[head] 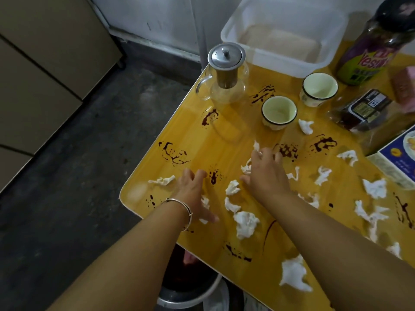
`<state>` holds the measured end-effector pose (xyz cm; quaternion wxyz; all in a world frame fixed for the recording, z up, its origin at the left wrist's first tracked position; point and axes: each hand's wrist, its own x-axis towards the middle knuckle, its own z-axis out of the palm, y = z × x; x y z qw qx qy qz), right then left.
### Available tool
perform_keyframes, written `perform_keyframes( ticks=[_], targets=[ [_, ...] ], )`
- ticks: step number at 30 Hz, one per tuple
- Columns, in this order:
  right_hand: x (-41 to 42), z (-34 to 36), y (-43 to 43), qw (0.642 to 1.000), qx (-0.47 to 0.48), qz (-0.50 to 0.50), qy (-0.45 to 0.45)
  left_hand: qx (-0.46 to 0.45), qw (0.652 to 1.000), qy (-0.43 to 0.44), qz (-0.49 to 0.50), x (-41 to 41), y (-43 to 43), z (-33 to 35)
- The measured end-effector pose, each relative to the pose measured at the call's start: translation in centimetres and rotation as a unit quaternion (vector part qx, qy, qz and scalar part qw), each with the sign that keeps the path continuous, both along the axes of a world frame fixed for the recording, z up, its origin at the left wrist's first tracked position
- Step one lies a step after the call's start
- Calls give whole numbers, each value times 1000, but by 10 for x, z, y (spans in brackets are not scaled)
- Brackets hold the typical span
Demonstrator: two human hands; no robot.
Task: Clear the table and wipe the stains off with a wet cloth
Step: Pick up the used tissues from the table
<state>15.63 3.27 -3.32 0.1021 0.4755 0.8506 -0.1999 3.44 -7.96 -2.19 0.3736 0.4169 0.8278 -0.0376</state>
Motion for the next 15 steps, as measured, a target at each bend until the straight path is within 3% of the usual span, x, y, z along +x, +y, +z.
perform_keyframes(
  ticks=[8,15],
  targets=[
    [0,-8,-10,998,38,49,33,37,998,36,22,2,-4,-14],
    [5,5,-11,995,-9,60,78,127,978,78,145,-6,-10,-11]
  ],
)
